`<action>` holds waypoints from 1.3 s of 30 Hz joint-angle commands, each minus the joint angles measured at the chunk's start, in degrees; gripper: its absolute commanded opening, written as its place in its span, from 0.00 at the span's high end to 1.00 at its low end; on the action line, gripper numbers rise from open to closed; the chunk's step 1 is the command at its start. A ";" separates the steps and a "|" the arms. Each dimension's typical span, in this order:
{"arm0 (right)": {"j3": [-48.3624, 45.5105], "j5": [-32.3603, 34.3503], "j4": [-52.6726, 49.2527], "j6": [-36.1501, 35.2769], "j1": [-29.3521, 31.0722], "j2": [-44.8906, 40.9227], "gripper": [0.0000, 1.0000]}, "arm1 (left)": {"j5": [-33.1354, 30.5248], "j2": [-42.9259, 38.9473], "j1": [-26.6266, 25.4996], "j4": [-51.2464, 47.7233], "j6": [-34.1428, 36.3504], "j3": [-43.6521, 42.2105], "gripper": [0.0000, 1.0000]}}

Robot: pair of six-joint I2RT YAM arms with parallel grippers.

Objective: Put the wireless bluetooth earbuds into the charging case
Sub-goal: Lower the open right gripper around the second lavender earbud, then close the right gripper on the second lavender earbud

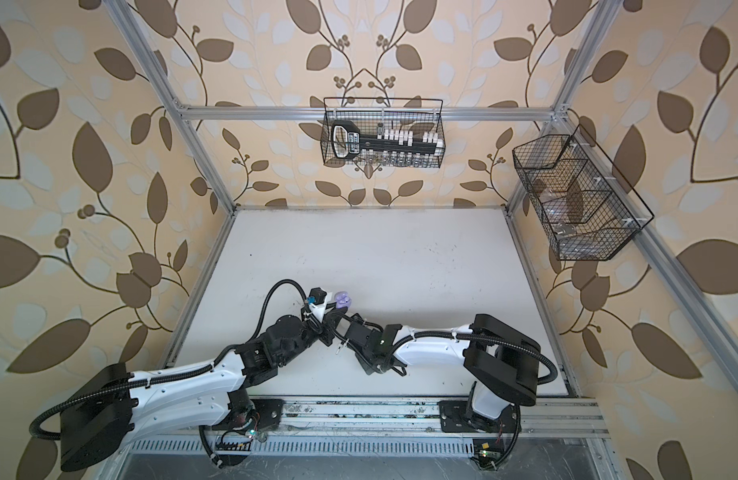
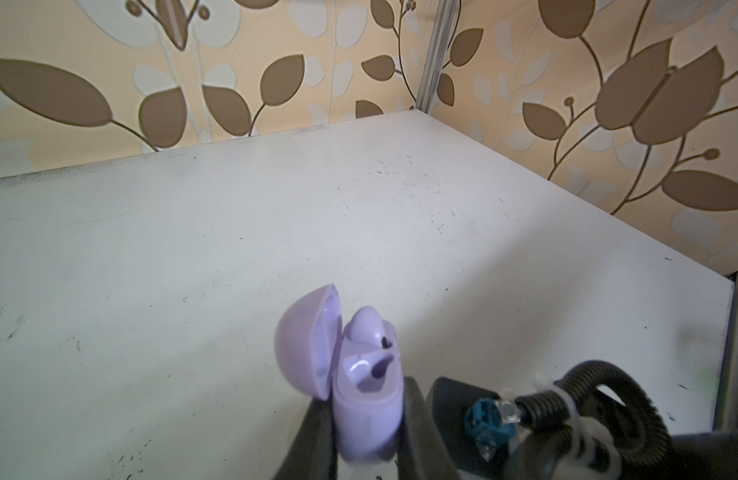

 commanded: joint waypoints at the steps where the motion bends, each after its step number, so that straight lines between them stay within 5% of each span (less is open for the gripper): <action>1: -0.16 0.83 -1.55 -0.32 -0.20 -0.55 0.72 | 0.29 -0.21 0.74 1.58 -0.42 0.62 1.00; 39: -1.15 1.29 -1.30 0.14 -0.02 -2.26 0.83 | 0.98 0.27 0.83 1.84 -0.57 0.81 1.00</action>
